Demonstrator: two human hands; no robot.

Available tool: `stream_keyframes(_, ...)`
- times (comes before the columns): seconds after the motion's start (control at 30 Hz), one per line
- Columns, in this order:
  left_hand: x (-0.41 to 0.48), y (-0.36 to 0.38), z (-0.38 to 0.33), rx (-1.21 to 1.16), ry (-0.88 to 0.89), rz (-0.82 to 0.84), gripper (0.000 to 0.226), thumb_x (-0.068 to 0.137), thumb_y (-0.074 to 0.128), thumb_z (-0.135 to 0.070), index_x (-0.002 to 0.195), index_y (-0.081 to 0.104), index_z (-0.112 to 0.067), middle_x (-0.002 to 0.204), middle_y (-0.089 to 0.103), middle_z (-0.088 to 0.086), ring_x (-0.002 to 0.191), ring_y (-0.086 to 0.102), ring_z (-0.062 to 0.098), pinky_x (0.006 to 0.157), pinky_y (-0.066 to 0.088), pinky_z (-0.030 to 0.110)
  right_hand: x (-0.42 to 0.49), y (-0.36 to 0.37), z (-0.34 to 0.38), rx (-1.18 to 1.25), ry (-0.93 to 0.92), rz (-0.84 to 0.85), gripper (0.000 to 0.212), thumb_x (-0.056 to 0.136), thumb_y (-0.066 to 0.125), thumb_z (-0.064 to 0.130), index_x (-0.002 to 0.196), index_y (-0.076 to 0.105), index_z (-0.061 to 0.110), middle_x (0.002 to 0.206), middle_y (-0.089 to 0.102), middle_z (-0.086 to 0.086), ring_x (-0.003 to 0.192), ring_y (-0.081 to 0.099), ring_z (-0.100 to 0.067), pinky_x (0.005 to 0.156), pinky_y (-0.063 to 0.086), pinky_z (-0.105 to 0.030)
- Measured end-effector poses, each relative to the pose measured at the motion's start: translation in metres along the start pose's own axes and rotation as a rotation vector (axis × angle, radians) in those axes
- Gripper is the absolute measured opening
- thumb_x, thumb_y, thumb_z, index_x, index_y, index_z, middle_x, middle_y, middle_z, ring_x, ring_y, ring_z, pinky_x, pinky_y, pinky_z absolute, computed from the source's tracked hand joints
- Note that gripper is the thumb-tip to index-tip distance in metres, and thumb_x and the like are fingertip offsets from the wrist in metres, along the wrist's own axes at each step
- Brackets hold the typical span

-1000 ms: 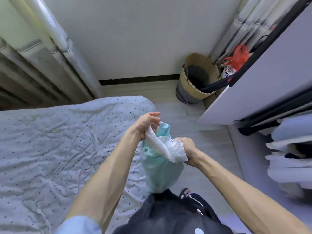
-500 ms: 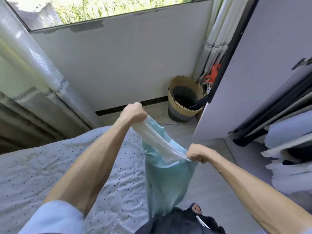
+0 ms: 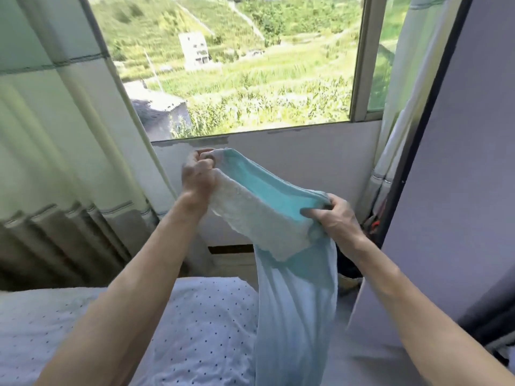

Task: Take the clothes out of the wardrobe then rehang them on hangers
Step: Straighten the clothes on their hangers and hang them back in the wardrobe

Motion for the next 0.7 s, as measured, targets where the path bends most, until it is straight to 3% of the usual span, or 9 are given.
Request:
stream_keyframes(0.07,0.009,-0.039,-0.015,-0.007,0.041,-0.142,0.03,0.089,0.043,-0.002,0.084,0.062,-0.025,0.08,0.061,-0.006,0.072,0.056,0.01,0.057,0.046,0.015,0.013,0.039,0.031,0.034,-0.069,0.109,0.044,0.055,0.074,0.016,0.099,0.069,0.019,0.092,0.074,-0.002,0.083,0.071,-0.019,0.063,0.057,-0.029)
stream_keyframes(0.17,0.01,-0.115,-0.014,0.053,0.066,-0.35,0.027,0.089,0.043,-0.004,0.092,0.063,-0.021,0.086,0.062,-0.006,0.079,0.057,0.014,0.065,0.046,0.016,0.021,0.111,0.058,0.044,-0.143,0.242,0.043,0.055,0.061,0.008,0.098,0.061,0.017,0.09,0.068,-0.004,0.079,0.065,-0.017,0.063,0.056,-0.027)
stream_keyframes(0.27,-0.005,-0.214,0.021,0.078,-0.014,-0.589,0.029,0.087,0.042,-0.001,0.098,0.062,-0.019,0.094,0.065,-0.001,0.09,0.058,0.019,0.073,0.046,0.022,0.017,0.189,0.063,0.026,-0.167,0.335,0.042,0.068,0.062,0.001,0.105,0.055,0.019,0.094,0.064,-0.002,0.084,0.062,-0.016,0.069,0.056,-0.028)
stream_keyframes(0.33,-0.026,-0.287,0.053,0.064,-0.096,-0.76,0.026,0.088,0.044,-0.004,0.099,0.062,-0.019,0.101,0.064,0.002,0.093,0.056,0.02,0.072,0.043,0.023,0.009,0.247,0.062,0.012,-0.169,0.415,0.046,0.075,0.062,-0.004,0.113,0.051,0.02,0.097,0.062,0.0,0.086,0.061,-0.013,0.061,0.054,-0.018)
stream_keyframes(0.47,-0.086,-0.42,0.12,0.103,-0.262,-1.042,0.025,0.091,0.04,-0.009,0.103,0.06,-0.018,0.109,0.062,0.009,0.096,0.057,0.028,0.081,0.047,0.034,-0.023,0.371,0.058,-0.084,-0.196,0.584,0.048,0.073,0.057,-0.002,0.113,0.053,0.026,0.065,0.051,0.013,0.055,0.046,-0.002,0.049,0.039,-0.011)
stream_keyframes(0.6,-0.157,-0.508,0.195,0.205,-0.448,-1.198,0.029,0.095,0.041,-0.01,0.116,0.06,-0.01,0.122,0.063,0.016,0.109,0.06,0.035,0.092,0.05,0.042,-0.081,0.487,0.011,-0.321,-0.242,0.807,0.04,0.076,0.055,0.002,0.105,0.058,0.029,0.073,0.057,0.01,0.062,0.052,-0.002,0.047,0.037,-0.006)
stream_keyframes(0.7,-0.213,-0.543,0.272,0.269,-0.698,-1.144,0.027,0.093,0.051,-0.006,0.116,0.064,-0.004,0.119,0.066,0.02,0.108,0.063,0.039,0.093,0.054,0.047,-0.13,0.539,-0.073,-0.556,-0.187,1.013,0.037,0.081,0.055,0.004,0.11,0.057,0.027,0.084,0.057,0.006,0.069,0.053,-0.006,0.04,0.034,-0.006)
Point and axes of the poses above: each hand's wrist, its own x-axis towards the middle knuckle, its own y-axis out of the palm, z = x × y, the point moved 8 cm from there along x, towards the middle knuckle
